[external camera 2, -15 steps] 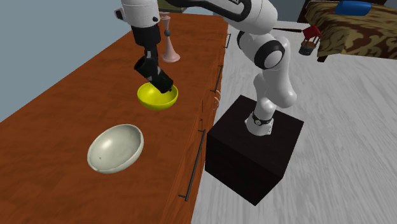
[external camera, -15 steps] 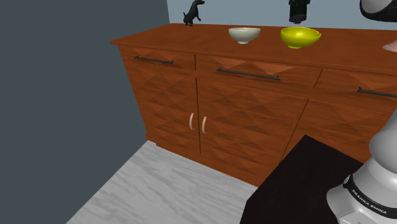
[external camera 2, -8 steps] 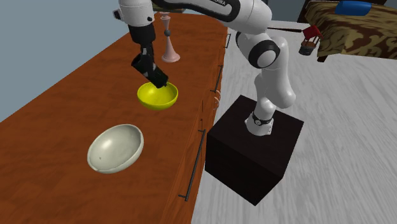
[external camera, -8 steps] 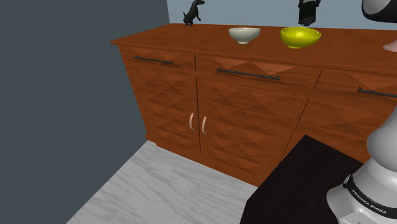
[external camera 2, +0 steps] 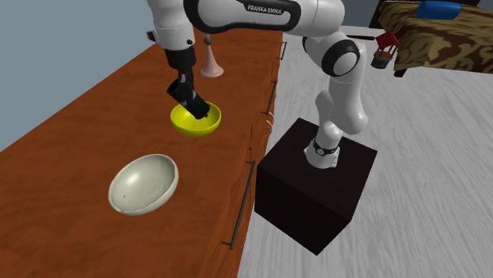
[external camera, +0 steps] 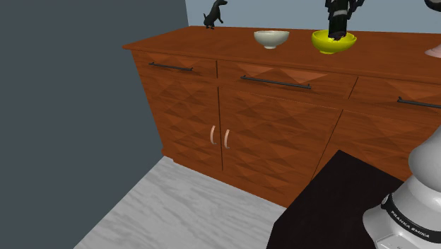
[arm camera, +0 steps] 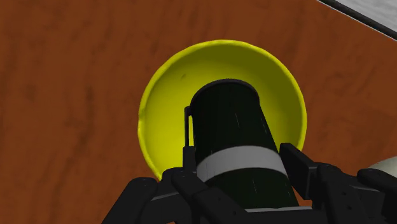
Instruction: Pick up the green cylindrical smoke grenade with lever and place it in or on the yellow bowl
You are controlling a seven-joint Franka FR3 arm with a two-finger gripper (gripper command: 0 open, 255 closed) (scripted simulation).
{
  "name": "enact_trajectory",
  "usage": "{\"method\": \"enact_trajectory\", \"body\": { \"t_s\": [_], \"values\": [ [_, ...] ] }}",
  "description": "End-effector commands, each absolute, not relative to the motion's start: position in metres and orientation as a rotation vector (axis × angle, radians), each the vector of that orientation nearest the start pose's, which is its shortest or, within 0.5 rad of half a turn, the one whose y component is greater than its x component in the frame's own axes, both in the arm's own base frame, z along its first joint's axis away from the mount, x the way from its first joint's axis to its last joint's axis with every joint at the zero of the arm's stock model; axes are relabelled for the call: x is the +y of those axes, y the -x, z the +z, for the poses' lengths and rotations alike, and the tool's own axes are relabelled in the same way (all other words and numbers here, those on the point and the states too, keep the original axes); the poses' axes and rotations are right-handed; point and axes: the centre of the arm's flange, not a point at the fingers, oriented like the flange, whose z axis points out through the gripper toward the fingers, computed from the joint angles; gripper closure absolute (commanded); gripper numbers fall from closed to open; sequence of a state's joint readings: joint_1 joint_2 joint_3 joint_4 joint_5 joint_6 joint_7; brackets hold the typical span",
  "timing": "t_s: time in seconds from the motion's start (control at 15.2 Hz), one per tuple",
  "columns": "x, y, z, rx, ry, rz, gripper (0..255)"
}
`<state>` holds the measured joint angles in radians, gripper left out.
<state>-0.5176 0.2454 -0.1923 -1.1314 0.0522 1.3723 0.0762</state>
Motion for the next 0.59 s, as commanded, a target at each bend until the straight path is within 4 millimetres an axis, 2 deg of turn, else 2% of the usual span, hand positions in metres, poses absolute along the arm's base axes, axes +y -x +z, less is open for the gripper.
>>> {"method": "enact_trajectory", "body": {
  "t_s": [0.0, 0.13, 0.53],
  "values": [
    [-0.3745, -0.4750, 0.6578, 1.179, 2.908, -0.003, 255],
    [-0.3745, -0.4750, 0.6487, 1.179, 2.908, -0.003, 255],
    [-0.3745, -0.4750, 0.6487, 1.179, 2.908, -0.003, 255]
  ]
}}
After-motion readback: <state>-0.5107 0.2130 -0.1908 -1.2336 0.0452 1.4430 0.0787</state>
